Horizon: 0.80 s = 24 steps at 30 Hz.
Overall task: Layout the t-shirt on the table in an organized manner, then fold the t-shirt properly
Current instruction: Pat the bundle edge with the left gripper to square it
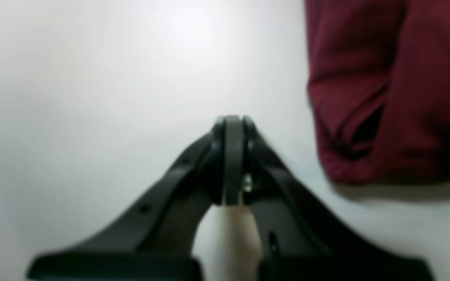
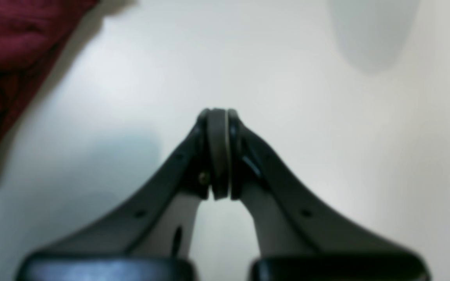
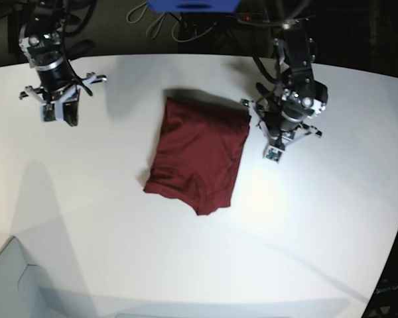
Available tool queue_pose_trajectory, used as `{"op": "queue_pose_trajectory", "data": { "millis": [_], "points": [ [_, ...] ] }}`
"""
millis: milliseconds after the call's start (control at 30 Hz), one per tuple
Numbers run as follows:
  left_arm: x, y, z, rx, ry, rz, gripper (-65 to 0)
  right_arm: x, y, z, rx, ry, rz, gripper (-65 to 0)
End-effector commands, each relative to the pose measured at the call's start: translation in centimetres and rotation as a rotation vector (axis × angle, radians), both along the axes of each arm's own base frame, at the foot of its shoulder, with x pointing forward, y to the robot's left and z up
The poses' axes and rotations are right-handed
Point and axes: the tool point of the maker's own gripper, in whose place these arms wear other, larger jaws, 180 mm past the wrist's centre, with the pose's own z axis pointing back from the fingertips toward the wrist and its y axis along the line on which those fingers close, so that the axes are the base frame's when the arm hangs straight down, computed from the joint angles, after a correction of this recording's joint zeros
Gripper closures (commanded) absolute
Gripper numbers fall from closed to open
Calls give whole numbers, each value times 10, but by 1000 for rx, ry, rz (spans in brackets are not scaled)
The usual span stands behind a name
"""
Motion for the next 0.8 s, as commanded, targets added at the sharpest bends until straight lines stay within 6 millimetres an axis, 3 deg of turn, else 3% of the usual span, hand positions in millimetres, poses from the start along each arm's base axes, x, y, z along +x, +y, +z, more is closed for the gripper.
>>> {"op": "queue_pose_trajectory", "data": {
  "millis": [0,167,400,600,767],
  "points": [
    [6,-5,3,-19,-20,-4,-1,3,-6,11,-11,-42,-3,0],
    [5,-10,-5,-32,1,-15,-1,3,-7,12,-13,-46,-7,0],
    [-15,-40,-15,-41,38,-106,-1,3,-5,12,-9,-46,-6,0],
    [-22,-41,-18,-41,50,-108,-1,7,-6,14,-9,-54,-10,0],
    [-22,-40,-9,-32,27,-110,-1,6,-6,13,-9,-51,-10,0]
  ]
}}
